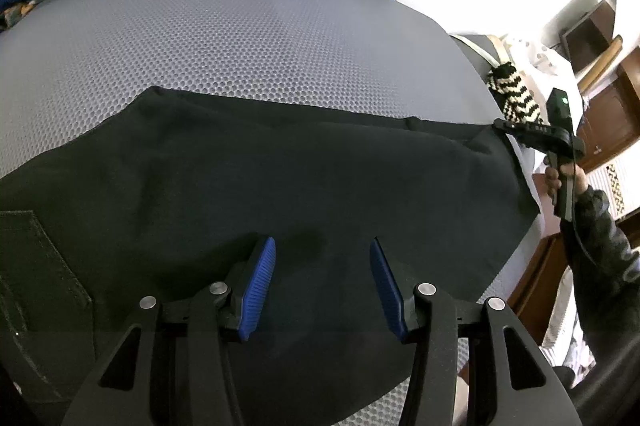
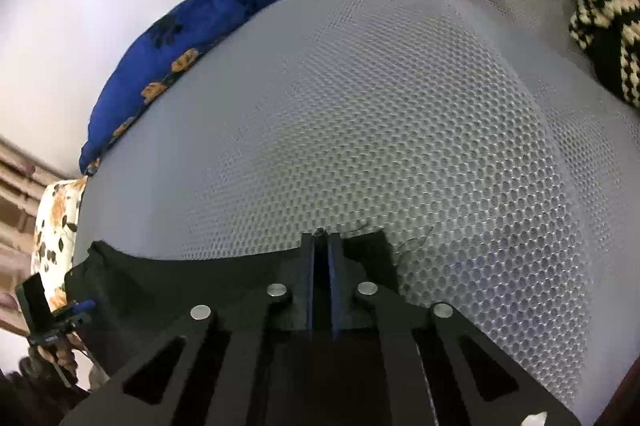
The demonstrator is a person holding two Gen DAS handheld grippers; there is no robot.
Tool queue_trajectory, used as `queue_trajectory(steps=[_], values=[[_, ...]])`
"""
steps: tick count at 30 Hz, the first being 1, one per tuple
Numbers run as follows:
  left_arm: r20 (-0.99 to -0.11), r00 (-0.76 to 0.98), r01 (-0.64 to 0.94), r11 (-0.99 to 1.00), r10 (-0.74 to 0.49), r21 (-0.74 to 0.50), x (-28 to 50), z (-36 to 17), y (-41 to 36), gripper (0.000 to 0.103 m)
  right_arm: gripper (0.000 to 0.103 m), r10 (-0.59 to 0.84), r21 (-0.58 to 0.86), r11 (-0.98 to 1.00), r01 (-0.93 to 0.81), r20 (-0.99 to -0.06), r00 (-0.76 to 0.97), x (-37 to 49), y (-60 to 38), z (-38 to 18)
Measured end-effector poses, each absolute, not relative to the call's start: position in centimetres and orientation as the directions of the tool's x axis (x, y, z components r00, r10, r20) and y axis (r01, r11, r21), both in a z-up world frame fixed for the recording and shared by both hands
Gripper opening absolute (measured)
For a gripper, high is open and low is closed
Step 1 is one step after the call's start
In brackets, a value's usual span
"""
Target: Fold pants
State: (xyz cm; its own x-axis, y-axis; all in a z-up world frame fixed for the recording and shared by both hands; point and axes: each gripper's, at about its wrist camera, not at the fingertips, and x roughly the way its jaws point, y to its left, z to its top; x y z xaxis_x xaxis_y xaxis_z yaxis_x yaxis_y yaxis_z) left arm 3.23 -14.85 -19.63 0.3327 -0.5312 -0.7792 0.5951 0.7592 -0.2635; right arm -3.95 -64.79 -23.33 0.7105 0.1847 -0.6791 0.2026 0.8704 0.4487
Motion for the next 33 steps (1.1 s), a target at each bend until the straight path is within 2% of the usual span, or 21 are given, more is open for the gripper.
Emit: queue_trajectory(steps=[4,6,15,18,19,20,22,27,33], values=[[-0.775,0.344,0.586,0.766,-0.530,-0.264,3.6,-19.5,-14.7,0.050,0.003,-0.014,0.346,0.896,0.278,-0.603,0.797,-6.7,-62.6,-19.6],[-0.764,0.362,0.580,0.771,-0.534,-0.264,3.8,-19.3,-14.5,0.050,0.003,-0.054,0.345,0.887,0.308,-0.583,0.811,-7.5,-62.4,-18.7],[-0.769,0.411,0.566,0.798,-0.489,-0.205,4.5,-20.4,-13.5,0.050,0.002,-0.146,0.277,0.845,0.458,-0.704,0.696,-5.3,-63.5,-23.4],[-0.768,0.404,0.559,0.799,-0.497,-0.222,4.9,-21.2,-12.8,0.050,0.003,-0.153,0.290,0.826,0.483,-0.709,0.688,-4.9,-63.8,-23.8],[-0.762,0.408,0.565,0.795,-0.503,-0.222,5.0,-21.2,-12.7,0.050,0.007,-0.145,0.302,0.820,0.487,-0.713,0.686,-4.9,-64.1,-23.8],[-0.763,0.408,0.567,0.794,-0.502,-0.219,5.0,-21.2,-12.7,0.050,0.017,-0.133,0.321,0.808,0.495,-0.718,0.683,-5.0,-64.4,-23.6],[-0.763,0.412,0.571,0.794,-0.498,-0.210,5.0,-21.1,-12.8,0.050,0.031,-0.095,0.387,0.773,0.503,-0.712,0.695,-6.2,-65.1,-22.8],[-0.751,0.419,0.593,0.780,-0.511,-0.199,3.6,-20.4,-12.6,0.050,0.031,-0.125,0.414,0.745,0.522,-0.683,0.720,-11.9,-63.6,-20.3],[-0.742,0.404,0.645,0.742,-0.535,-0.183,1.7,-20.2,-12.5,0.050,0.031,-0.116,0.451,0.661,0.599,-0.728,0.675,-18.6,-61.8,-22.6]])
